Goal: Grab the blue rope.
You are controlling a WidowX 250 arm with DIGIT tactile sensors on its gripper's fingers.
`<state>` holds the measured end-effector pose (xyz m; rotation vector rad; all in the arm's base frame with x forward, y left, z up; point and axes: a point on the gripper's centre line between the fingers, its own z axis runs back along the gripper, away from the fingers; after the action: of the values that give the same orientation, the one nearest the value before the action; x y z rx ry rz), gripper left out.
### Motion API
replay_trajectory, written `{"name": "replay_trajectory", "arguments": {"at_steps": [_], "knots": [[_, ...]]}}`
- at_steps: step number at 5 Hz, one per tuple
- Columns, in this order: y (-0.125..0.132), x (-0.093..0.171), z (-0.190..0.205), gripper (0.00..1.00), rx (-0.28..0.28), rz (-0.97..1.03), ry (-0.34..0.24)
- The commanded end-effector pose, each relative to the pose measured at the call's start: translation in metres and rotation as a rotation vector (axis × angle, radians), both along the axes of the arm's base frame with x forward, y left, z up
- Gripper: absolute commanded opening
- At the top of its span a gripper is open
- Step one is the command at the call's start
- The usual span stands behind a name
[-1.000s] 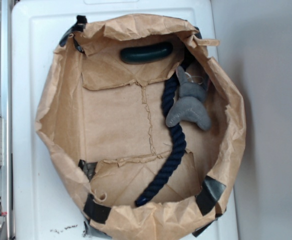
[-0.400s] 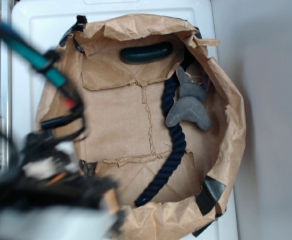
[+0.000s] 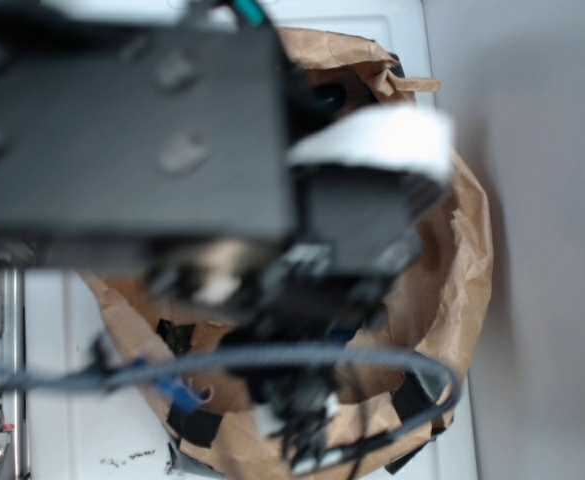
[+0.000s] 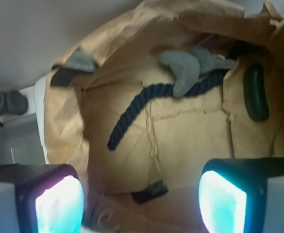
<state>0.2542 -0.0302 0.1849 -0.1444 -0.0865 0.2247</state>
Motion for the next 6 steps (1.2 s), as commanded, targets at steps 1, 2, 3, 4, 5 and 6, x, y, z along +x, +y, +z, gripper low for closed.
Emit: {"name": "replay_trajectory", "arguments": {"at_steps": [1, 2, 3, 4, 5, 6], "knots": [[0.007, 0.007, 0.016, 1.0, -0.001, 0.016, -0.06], [0.007, 0.007, 0.016, 1.0, -0.001, 0.016, -0.06], [0.008, 0.013, -0.006, 1.0, 0.008, -0.045, 0.002], [0.012, 0.029, -0.025, 1.0, -0.003, -0.042, 0.026], [0.015, 0.038, -0.043, 1.0, 0.0, -0.042, 0.023], [0.014, 0.025, -0.06, 1.0, -0.024, 0.067, -0.005]]}}
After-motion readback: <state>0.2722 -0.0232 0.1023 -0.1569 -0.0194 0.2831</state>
